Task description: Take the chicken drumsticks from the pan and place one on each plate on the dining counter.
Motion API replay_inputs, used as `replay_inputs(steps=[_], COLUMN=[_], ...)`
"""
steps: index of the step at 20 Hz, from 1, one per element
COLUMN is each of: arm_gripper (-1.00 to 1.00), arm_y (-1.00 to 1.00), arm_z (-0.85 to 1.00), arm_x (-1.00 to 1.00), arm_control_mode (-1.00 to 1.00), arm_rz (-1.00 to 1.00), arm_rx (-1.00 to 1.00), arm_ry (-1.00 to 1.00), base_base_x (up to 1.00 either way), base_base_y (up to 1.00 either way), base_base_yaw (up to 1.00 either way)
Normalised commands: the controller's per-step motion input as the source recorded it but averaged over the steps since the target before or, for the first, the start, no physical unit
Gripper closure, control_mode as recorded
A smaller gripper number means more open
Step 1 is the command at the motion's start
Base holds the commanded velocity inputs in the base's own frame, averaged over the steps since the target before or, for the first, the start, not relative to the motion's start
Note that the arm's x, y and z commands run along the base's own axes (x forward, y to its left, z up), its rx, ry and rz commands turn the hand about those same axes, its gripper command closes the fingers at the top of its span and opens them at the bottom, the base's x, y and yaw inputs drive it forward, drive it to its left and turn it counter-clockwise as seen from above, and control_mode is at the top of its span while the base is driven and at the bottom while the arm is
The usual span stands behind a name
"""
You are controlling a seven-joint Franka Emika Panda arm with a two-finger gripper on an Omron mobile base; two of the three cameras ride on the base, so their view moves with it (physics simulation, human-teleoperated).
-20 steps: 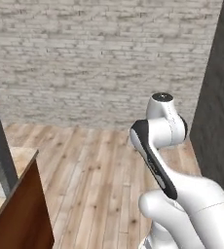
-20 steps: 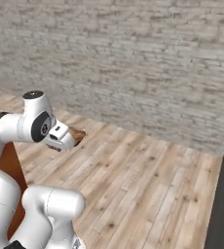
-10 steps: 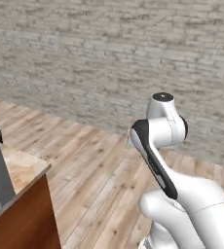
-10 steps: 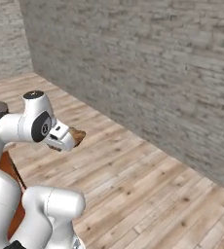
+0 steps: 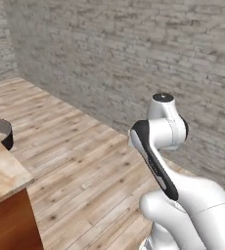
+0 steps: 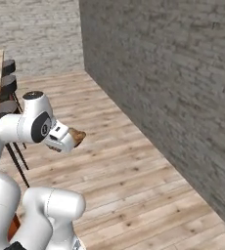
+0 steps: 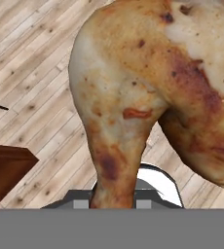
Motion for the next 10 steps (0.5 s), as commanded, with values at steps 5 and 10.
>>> replay_inputs(steps=[5,10], arm_gripper=[1.0,1.0], arm_y=[0.0,0.0], arm_z=[0.0,0.0], arm_x=[0.0,0.0], arm_control_mode=[1.0,1.0], arm_rz=[0.0,0.0], arm_rx=[0.0,0.0], arm_ry=[0.0,0.0], base_base_x=[1.0,1.0], base_base_y=[-0.76,-0.66], base_base_yaw=[0.51,0.5])
